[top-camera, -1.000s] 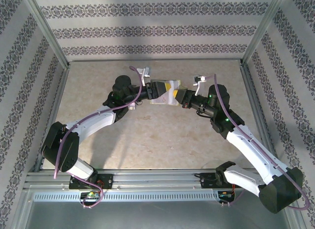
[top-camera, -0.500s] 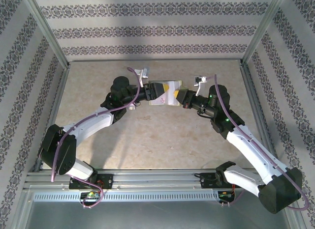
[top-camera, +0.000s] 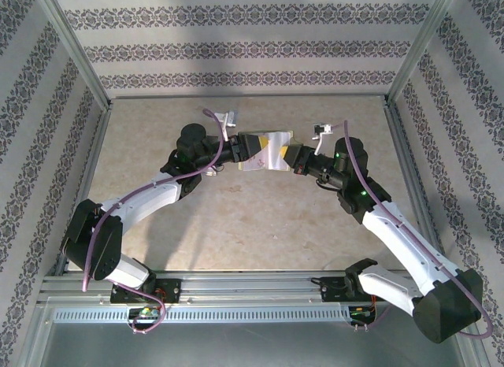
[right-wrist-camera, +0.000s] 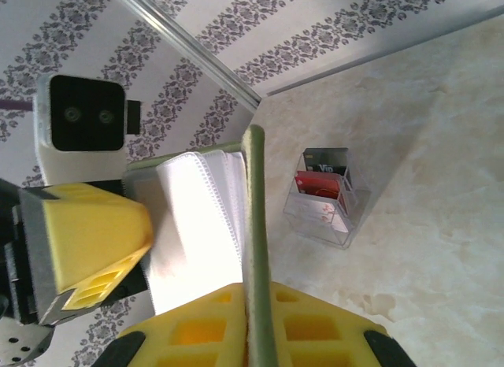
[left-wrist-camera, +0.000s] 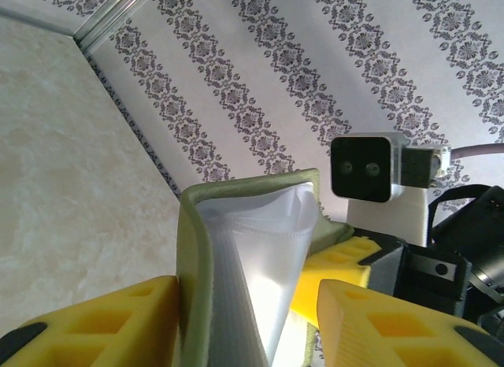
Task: Take the credit cards out of the card holder
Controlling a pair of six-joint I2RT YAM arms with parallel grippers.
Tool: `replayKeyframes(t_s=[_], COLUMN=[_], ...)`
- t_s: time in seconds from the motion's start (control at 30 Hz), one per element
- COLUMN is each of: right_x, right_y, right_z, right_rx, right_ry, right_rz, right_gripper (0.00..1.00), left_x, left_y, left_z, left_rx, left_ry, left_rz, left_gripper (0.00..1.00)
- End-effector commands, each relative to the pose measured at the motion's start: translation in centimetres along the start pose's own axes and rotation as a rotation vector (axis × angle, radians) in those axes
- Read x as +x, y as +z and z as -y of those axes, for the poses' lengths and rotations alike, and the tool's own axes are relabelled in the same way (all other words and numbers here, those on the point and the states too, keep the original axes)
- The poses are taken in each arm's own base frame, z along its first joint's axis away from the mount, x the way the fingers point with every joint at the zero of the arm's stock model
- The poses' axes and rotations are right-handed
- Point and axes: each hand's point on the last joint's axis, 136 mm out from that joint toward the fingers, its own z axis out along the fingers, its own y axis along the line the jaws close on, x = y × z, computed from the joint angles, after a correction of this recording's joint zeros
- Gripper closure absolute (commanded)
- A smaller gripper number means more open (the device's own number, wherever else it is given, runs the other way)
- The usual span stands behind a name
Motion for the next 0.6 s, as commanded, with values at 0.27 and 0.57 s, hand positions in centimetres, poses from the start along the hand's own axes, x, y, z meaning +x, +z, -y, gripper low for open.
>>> replayKeyframes(t_s=[0.27,0.57], right_x=[-0.5,0.8], right_y=[0.2,0.9], right_z=[1.5,3.5], right_rx=[0.023,0.05], right_ry=[0.036,0.079], right_rz=[0.049,0.017], right_gripper=[0.95,0.93], left_x=[2.1,3.9], left_y=[-0.6,-0.5], left_z=[0.0,-2.7], left_rx=[0.031,-0.02], left_ry=[-0.023,-0.073], left_rz=[-0.065,-0.101], left_gripper=[0.59,0.8])
